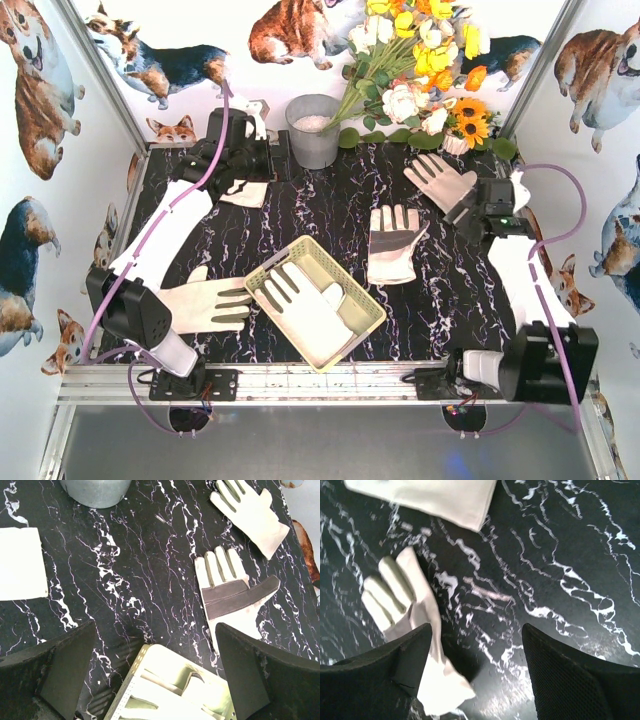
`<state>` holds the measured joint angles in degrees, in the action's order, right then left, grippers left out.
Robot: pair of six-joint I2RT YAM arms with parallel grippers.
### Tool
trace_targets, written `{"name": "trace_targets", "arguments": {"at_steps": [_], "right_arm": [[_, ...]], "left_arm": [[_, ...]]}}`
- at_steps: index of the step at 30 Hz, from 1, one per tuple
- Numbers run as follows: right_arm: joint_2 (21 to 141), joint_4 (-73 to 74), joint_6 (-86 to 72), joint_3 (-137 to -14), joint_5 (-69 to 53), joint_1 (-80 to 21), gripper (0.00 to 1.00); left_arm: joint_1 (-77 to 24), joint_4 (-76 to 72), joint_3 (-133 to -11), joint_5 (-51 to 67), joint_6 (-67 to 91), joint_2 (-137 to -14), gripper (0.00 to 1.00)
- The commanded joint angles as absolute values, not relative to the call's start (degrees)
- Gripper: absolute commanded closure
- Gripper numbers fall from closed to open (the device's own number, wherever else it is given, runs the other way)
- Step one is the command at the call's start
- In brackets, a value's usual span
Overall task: Put the gloves into the storage basket
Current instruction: Pick up the glove at the corner of the board.
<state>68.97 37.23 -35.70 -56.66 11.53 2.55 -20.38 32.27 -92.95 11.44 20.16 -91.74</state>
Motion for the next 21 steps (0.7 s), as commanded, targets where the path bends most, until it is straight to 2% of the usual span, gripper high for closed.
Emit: {"name": "trace_targets", "arguments": {"at_steps": [1, 14, 17, 21], "right_arm": [[71.7, 26.1, -40.0, -54.2, 9.2, 9.3, 0.27], [94.1, 10.0, -44.6, -58.2, -6.9, 20.8, 0.35], [101.6, 10.0, -46.2, -63.7, -13.3, 22.0, 0.45], [108.5, 9.5, -47.7, -69.8, -18.0, 22.2, 0.49]], "left_arm": [[-20.2, 32.1, -92.3, 10.7, 20.8, -89.7, 0.00], [-20.1, 34.9, -85.8, 4.2, 25.2, -86.2, 0.00], [-20.1, 33.9, -84.1, 4.3, 27.9, -85.7, 0.00], [-20.0, 33.8, -83.2, 4.8, 29.7, -85.6, 0.00]]}}
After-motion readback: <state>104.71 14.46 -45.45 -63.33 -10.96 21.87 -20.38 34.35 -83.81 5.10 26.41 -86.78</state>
